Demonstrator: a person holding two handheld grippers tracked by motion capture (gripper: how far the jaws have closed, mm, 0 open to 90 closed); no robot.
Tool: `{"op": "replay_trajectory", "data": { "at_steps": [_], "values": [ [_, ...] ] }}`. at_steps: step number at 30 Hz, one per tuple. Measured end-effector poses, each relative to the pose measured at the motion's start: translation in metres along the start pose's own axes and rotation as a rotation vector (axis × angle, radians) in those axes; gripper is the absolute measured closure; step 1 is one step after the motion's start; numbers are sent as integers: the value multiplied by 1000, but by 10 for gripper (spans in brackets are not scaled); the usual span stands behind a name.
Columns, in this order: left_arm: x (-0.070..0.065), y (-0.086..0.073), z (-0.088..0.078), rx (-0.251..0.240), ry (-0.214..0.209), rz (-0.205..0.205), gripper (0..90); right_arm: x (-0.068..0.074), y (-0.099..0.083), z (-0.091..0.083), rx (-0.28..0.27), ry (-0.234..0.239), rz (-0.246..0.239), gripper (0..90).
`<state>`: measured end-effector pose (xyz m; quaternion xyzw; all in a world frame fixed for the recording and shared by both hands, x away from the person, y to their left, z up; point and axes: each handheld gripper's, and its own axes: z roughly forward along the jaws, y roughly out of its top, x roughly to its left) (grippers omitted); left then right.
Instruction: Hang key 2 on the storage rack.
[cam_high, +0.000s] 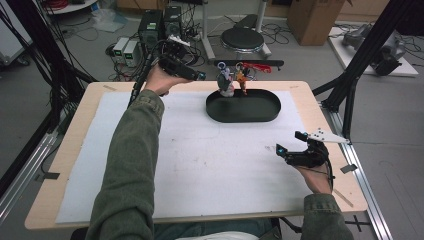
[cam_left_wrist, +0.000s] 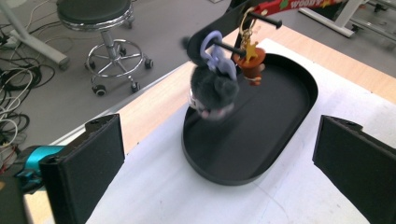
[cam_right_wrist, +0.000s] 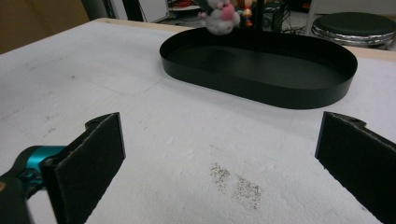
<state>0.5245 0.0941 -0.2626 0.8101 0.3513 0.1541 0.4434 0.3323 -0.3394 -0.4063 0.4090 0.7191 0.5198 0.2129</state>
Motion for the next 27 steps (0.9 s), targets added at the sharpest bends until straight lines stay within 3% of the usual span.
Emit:
{"op": "replay_trajectory", "data": {
  "at_steps": [13, 16, 27],
  "values": [
    [5, -31, -16, -1, -16, -14, 25, 0, 0, 1, 4, -3, -9, 5],
    [6, -38, -19, 14, -11, -12, 17, 1, 0, 1, 3, -3, -9, 5],
    [14, -65, -35, -2, 3, -47, 17, 2, 0, 1, 8, -5, -7, 5]
  ]
}}
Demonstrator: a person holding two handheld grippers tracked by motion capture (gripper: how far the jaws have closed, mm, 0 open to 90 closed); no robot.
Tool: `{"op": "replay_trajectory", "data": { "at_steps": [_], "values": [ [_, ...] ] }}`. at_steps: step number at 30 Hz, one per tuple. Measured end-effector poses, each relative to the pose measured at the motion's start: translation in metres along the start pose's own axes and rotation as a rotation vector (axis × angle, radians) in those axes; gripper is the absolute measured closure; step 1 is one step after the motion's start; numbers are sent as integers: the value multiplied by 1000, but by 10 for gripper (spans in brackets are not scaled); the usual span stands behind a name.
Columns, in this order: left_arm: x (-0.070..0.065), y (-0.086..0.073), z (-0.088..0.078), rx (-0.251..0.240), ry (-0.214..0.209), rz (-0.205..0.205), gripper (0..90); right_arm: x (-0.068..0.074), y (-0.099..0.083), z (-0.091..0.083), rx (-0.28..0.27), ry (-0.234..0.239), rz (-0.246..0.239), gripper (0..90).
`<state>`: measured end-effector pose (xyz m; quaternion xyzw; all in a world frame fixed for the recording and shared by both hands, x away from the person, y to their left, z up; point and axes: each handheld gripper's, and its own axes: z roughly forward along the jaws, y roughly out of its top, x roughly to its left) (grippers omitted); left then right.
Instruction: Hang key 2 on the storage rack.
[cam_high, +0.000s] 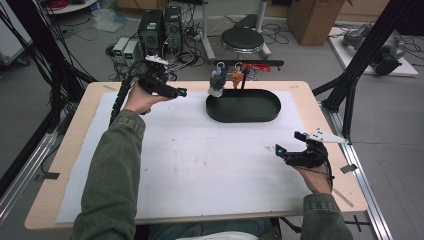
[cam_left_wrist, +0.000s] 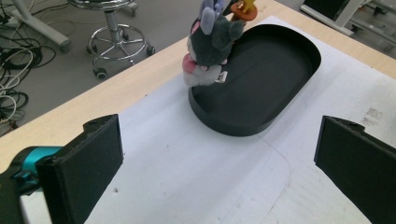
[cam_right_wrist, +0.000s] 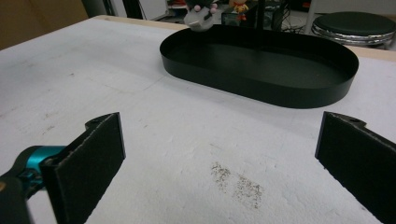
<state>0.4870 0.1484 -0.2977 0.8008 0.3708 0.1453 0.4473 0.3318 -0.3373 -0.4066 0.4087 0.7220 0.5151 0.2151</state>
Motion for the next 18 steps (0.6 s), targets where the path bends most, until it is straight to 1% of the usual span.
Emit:
{"op": "replay_trajectory", "data": {
  "at_steps": [5, 6, 9, 10, 12, 14, 16, 18],
  "values": [
    [5, -13, -6, -2, 6, -23, 17, 0, 0, 0, -2, 1, -6, 5],
    [6, -15, -8, -3, 8, -22, 17, 0, 0, 0, -1, 1, -7, 5],
    [6, -22, -12, -6, 7, -35, 17, 0, 0, 1, -2, 1, -14, 5],
    [6, -25, -13, -4, 8, -34, 17, 0, 1, 1, -6, 0, -20, 5],
    [6, -31, -16, 6, 5, -31, 17, 1, 1, 1, -1, 4, -10, 5],
    [6, -36, -19, 10, 5, -34, 17, 1, 1, 1, -1, 4, -13, 5],
    [5, -41, -22, 9, 5, -30, 17, 2, 1, 1, 2, 2, -7, 5],
    [5, -45, -26, 5, 10, -32, 17, 2, 1, 1, 0, 3, -14, 5]
  ]
}}
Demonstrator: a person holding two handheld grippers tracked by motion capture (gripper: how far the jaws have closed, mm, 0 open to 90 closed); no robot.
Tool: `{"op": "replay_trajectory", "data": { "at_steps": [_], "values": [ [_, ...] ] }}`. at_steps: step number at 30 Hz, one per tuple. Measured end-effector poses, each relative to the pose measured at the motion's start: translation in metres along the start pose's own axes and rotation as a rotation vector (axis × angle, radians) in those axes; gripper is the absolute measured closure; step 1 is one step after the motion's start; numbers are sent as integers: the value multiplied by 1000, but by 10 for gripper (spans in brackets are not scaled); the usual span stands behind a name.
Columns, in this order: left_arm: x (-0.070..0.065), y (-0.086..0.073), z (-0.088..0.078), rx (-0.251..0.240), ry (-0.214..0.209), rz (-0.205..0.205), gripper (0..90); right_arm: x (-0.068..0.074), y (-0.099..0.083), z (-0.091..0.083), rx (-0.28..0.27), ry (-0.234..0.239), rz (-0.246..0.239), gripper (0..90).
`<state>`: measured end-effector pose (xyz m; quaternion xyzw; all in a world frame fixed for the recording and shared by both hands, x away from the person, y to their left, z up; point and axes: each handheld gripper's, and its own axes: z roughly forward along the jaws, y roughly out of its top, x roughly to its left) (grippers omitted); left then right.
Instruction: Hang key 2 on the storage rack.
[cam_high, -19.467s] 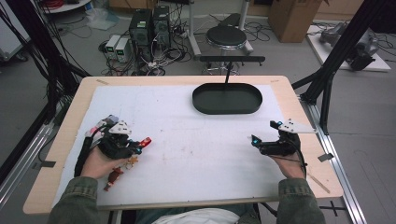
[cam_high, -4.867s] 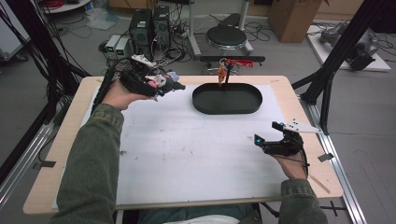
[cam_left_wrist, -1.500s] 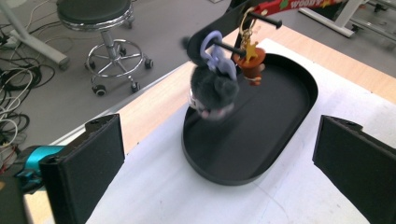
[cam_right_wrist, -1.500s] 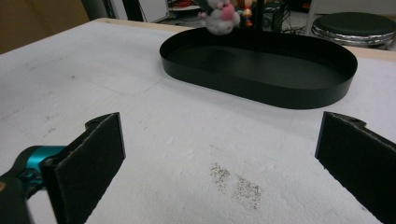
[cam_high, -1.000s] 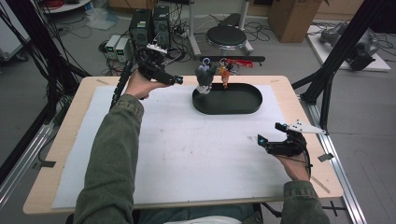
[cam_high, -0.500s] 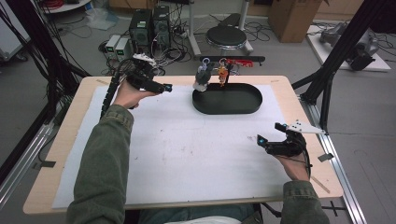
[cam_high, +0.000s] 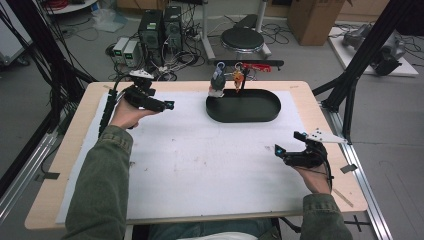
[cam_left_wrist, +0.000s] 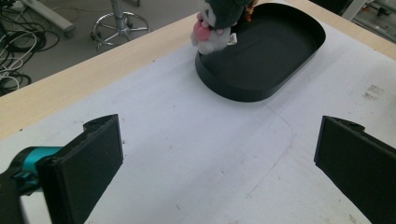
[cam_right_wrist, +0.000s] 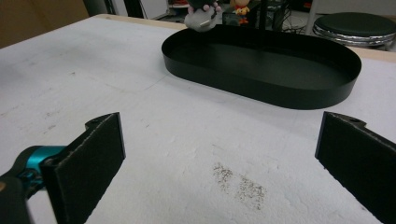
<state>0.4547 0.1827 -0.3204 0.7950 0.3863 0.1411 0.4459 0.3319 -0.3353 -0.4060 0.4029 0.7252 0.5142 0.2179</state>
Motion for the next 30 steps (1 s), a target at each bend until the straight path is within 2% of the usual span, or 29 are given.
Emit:
{"op": "replay_trajectory", "data": {
  "at_steps": [11, 18, 30],
  "values": [
    [5, -21, -17, -2, 21, -15, 17, 2, 0, 0, 6, -1, 1, 5],
    [4, -33, -30, -48, 86, -4, 17, 2, 0, 0, 5, -3, -1, 5],
    [5, -63, -49, -85, 114, -12, 17, 2, 0, 0, 9, -2, -5, 5]
  ]
}}
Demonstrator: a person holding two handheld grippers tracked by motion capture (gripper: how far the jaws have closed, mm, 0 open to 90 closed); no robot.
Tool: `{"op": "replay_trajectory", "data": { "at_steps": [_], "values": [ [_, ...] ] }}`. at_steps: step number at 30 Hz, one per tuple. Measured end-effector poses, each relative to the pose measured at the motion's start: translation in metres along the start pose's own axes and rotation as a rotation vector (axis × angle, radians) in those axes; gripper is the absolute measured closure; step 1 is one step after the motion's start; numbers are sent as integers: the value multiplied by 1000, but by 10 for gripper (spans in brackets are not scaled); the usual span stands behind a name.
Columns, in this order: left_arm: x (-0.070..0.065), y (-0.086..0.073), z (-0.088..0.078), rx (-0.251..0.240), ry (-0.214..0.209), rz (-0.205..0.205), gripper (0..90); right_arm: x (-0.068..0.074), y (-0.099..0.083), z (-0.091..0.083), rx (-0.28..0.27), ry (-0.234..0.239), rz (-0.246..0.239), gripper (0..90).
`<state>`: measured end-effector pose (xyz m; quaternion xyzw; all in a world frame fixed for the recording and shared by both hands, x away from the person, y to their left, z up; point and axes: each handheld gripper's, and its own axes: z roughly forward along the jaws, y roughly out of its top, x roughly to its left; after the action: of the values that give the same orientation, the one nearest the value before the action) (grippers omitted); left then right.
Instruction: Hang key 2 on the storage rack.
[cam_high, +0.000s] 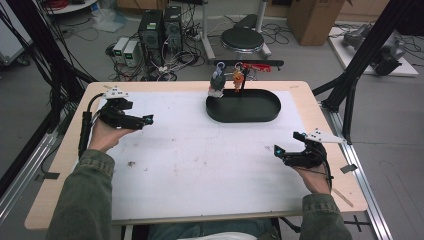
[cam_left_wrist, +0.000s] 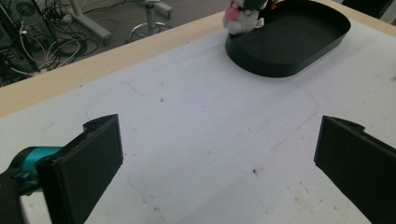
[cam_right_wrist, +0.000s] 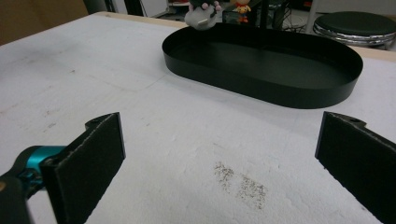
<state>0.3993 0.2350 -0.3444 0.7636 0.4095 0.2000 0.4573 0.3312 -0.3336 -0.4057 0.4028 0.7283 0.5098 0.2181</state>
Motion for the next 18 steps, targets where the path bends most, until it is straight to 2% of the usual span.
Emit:
{"op": "replay_trajectory", "data": {
  "at_steps": [8, 10, 14, 16, 18],
  "values": [
    [-1, -23, -13, 21, 44, 10, 17, 0, 0, 1, -2, -1, -7, 5],
    [-3, -31, -16, 8, 54, 1, 17, 0, 0, 1, -1, -2, -7, 5],
    [-4, -47, -20, 26, 76, -1, 17, 0, 0, 0, -1, -3, -7, 5],
    [-4, -55, -23, 27, 77, -15, 17, 0, 0, 1, 2, -3, -5, 5],
    [-5, -61, -26, 13, 95, -11, 17, 0, 0, 1, 5, -2, -3, 5]
  ]
}}
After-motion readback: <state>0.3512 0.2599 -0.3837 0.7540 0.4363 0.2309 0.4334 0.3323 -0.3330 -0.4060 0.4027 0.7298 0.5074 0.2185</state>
